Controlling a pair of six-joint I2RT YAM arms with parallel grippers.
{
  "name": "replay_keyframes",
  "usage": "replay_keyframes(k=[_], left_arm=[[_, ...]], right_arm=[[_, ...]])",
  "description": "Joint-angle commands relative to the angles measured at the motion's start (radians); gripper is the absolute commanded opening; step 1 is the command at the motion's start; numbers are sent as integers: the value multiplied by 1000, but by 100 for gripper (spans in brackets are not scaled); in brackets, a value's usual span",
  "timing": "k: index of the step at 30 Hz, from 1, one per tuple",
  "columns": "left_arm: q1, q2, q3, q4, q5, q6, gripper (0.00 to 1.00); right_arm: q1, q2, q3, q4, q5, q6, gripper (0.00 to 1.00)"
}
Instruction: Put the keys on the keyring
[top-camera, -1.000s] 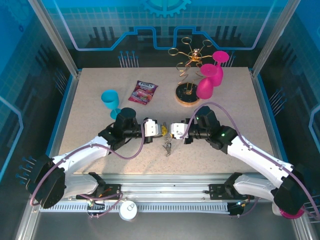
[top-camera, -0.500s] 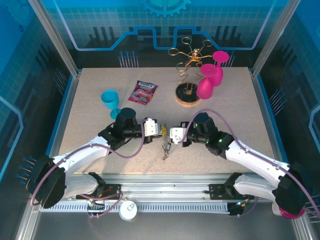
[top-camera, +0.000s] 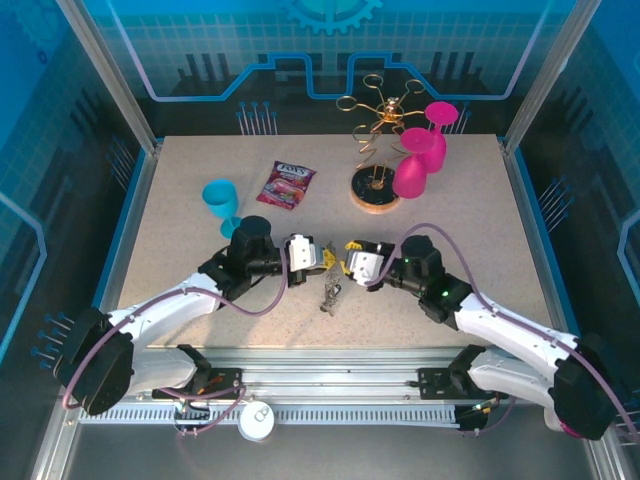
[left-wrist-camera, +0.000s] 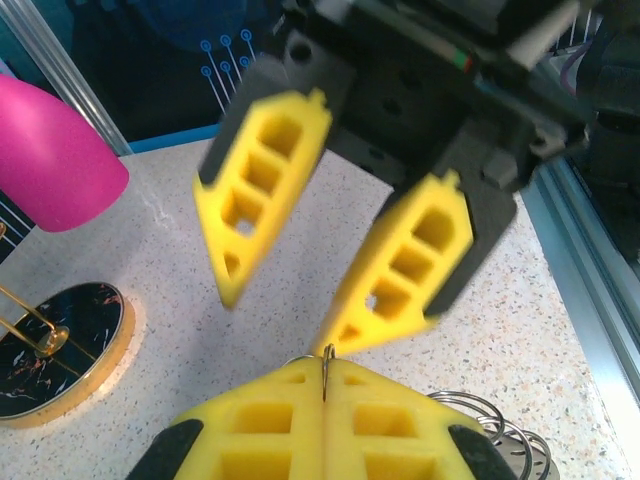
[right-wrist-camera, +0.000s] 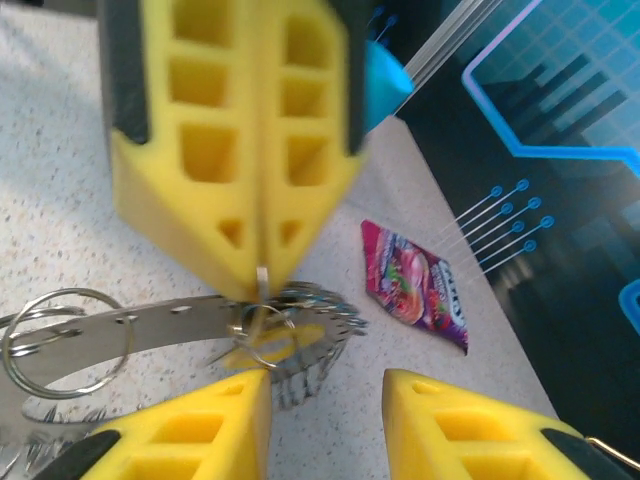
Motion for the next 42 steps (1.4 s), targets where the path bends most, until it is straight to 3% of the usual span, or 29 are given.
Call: replay_keyframes(k=[1, 7, 17, 20, 23, 25, 27, 30, 34, 37, 39, 42], left_arm=[[5, -23, -3, 79, 53, -25, 0], [5, -22, -3, 102, 51, -32, 0], [5, -22, -9, 117, 92, -39, 0], [5, -22, -13, 132, 96, -44, 0], [5, -17, -18, 156, 97, -60, 0], [5, -13, -14, 145, 86, -58, 0], [5, -11, -6, 103, 34, -39, 0], [-10, -2, 68, -105, -128, 69, 8], [-23, 24, 136, -251, -196, 155, 12], [-40, 51, 179, -328, -249, 210, 11], [-45, 60, 193, -347, -264, 214, 1], [-42, 46, 175, -318, -245, 189, 0]], right_arm=[[-34, -25, 24, -58, -180, 105, 36], [-39, -8, 66, -142, -283, 90, 35], [-43, 50, 113, -124, -264, 111, 29], [-47, 52, 113, -114, -281, 119, 21], [-56, 51, 118, -108, -306, 132, 0], [-64, 42, 130, -117, -318, 136, 0], [-66, 38, 178, -208, -314, 104, 0], [-44, 72, 338, -523, -299, -19, 0], [42, 175, 540, -834, -178, -156, 0], [83, 226, 620, -903, -119, -185, 0], [107, 246, 656, -915, -97, -191, 0], [86, 221, 639, -831, -153, -110, 0]])
